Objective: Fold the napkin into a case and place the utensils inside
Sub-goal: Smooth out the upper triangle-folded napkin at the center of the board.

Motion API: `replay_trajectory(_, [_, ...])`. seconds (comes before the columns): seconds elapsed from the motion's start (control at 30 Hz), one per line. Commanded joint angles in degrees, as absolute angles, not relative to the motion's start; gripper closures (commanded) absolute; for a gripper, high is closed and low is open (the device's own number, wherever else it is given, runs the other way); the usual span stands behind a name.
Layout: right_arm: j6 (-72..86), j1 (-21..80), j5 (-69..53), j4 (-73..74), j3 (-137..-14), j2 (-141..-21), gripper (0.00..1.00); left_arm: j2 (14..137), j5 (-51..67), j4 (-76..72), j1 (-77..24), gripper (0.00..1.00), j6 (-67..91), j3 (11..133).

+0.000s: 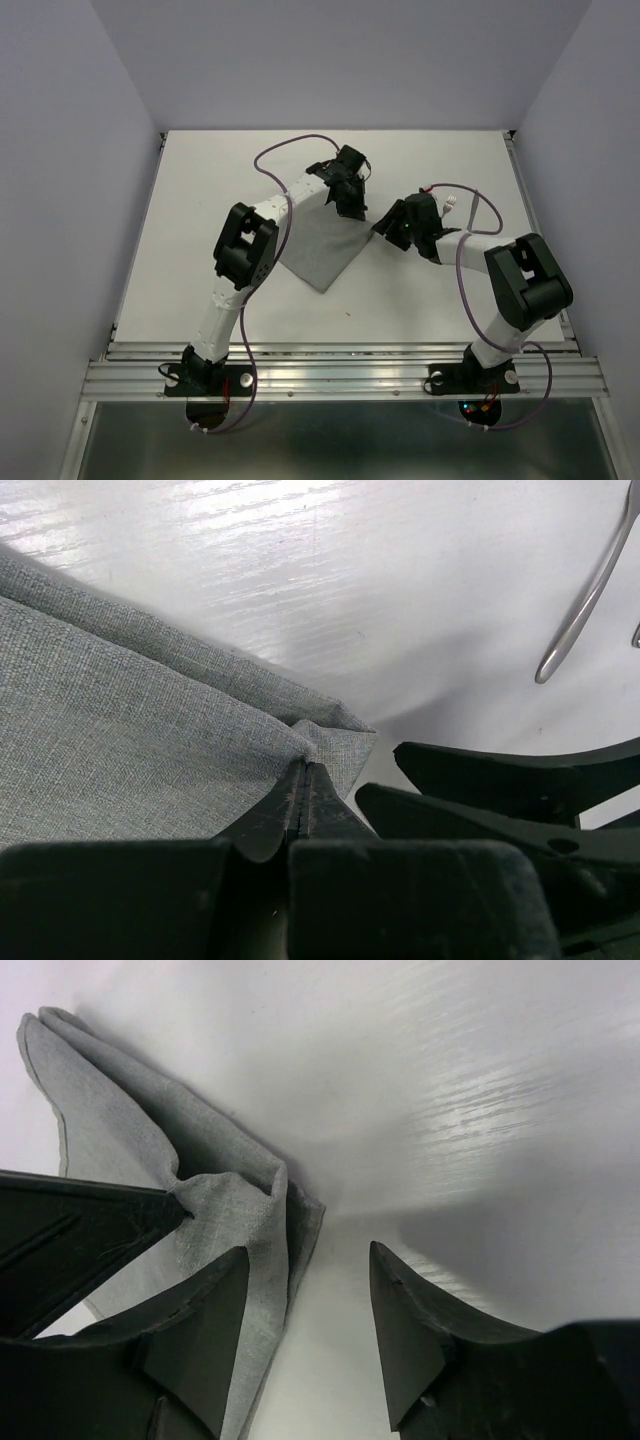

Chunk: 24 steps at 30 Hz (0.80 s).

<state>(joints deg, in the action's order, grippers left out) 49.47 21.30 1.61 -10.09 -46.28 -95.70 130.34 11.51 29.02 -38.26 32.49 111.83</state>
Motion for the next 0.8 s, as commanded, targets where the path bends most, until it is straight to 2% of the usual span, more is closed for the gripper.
replay_trajectory(0.0, [52.2, 21.4, -3.8, -16.3, -44.7, -94.0, 0.39, 128.6, 11.3, 28.0, -38.8, 1.00, 32.8, 110.8])
replay_trajectory(0.13, [51.6, 21.4, -6.0, -17.8, -46.0, -96.1, 0.32, 128.6, 11.7, 27.9, -38.8, 1.00, 32.9, 111.0])
replay_trajectory(0.33, [51.8, 21.4, -6.5, -18.2, -47.3, -101.1, 0.34, 129.0, 11.9, 28.0, -38.8, 1.00, 33.0, 111.8])
replay_trajectory(0.63, [53.4, 21.4, -5.2, -20.0, -47.5, -105.4, 0.50, 129.6, 12.1, 28.4, -38.8, 1.00, 33.0, 112.4])
replay_trajectory(0.77, [53.7, 21.4, -4.6, -20.0, -47.5, -105.6, 0.64, 129.6, 12.0, 28.6, -38.8, 1.00, 32.9, 112.6])
